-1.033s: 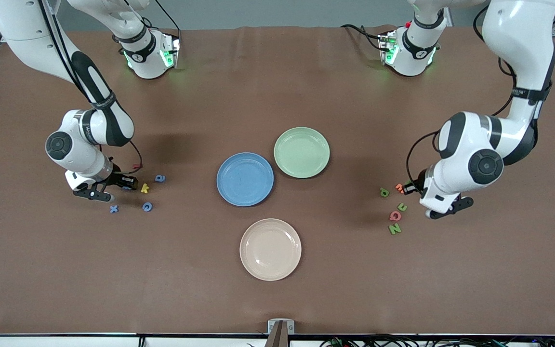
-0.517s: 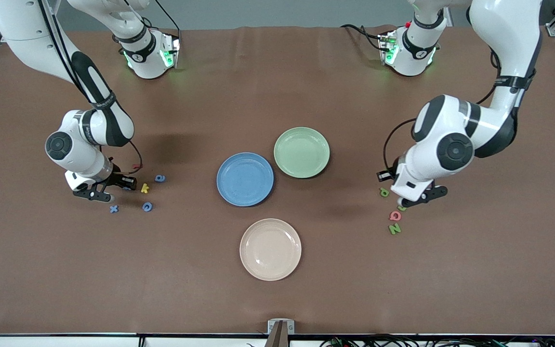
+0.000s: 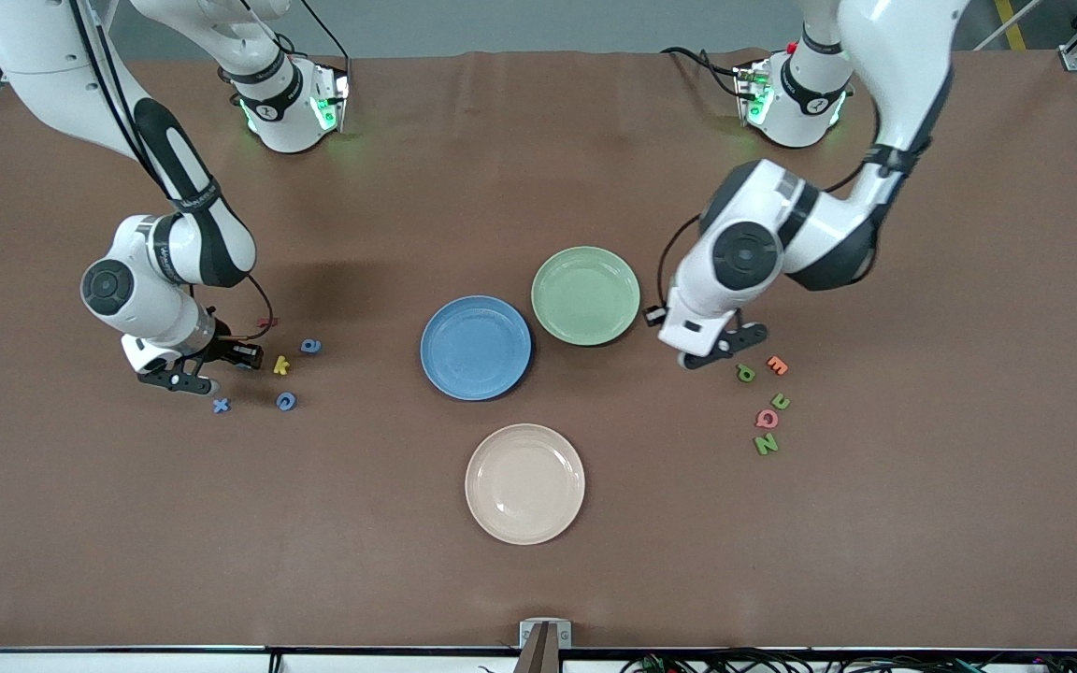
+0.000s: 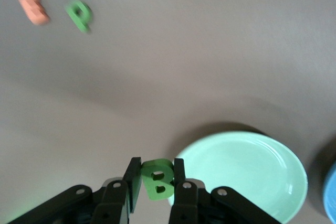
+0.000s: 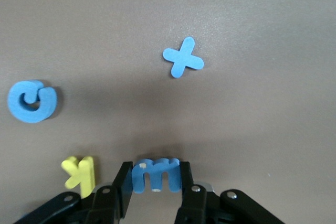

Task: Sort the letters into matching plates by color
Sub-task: 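Carry the green B and blue m toward their matching plates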

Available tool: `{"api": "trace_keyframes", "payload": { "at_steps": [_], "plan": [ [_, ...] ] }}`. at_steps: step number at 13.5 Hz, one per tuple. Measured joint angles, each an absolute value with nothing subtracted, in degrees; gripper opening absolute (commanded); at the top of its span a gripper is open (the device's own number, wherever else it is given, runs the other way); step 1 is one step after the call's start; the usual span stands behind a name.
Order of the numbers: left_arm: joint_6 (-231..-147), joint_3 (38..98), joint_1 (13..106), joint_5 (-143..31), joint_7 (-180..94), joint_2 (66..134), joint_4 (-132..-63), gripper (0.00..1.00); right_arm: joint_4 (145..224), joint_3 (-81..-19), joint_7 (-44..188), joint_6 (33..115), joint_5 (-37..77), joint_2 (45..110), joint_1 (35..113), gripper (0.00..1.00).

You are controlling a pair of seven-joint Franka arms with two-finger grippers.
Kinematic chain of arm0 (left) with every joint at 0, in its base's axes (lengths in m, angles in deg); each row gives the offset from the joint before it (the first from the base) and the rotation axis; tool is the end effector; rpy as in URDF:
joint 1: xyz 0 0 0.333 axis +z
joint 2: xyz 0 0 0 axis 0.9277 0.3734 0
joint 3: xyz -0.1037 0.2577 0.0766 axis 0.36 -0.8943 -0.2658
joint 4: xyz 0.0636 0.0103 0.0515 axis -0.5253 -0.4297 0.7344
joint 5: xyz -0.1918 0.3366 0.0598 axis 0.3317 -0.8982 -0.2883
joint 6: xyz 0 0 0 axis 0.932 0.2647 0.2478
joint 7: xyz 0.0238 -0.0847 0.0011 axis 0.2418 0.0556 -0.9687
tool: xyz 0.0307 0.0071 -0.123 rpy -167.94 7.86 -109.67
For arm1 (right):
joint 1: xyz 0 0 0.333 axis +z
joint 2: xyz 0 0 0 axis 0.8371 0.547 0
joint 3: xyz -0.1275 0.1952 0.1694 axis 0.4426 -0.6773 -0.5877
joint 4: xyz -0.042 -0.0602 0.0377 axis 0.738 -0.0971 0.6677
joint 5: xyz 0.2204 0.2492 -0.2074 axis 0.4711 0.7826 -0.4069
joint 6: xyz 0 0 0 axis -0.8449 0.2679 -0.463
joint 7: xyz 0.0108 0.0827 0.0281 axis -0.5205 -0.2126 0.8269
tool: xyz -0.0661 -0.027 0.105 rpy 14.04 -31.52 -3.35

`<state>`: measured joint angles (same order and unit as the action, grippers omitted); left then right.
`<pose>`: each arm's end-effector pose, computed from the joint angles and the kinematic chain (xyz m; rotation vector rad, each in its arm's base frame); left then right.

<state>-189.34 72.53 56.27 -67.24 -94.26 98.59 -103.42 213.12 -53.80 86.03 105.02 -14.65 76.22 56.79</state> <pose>0.5009 -0.3351 0.2583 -3.0218 -0.6170 0.3354 0.5280 -0.0183 0.1456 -3.1207 0.3379 0.0947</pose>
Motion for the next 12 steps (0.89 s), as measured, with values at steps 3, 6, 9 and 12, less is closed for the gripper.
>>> {"api": "trace_keyframes", "payload": {
  "at_steps": [3, 6, 9, 12],
  "plan": [
    [-191.67, 72.53, 51.77, -67.24, -102.2, 101.82, -103.43, 0.05, 207.64, -54.25, 94.86, 91.73, -14.65, 72.87, 59.66, 0.0],
    [-193.13, 72.52, 48.49, -67.24, -108.5, 103.84, -103.4, 0.2, 204.91, -54.9, 111.91, 88.19, -14.59, 71.08, 68.79, 0.0],
    [-194.52, 72.54, 46.82, -67.24, -112.42, 105.48, -103.39, 0.68, 201.95, -55.25, 129.74, 88.65, -13.41, 71.97, 80.57, 0.0],
    [-195.07, 72.54, 46.05, -67.24, -114.31, 106.1, -103.34, 1.0, 195.72, -55.23, 140.88, 89.67, -11.09, 77.04, 88.55, 0.0]
  ]
}}
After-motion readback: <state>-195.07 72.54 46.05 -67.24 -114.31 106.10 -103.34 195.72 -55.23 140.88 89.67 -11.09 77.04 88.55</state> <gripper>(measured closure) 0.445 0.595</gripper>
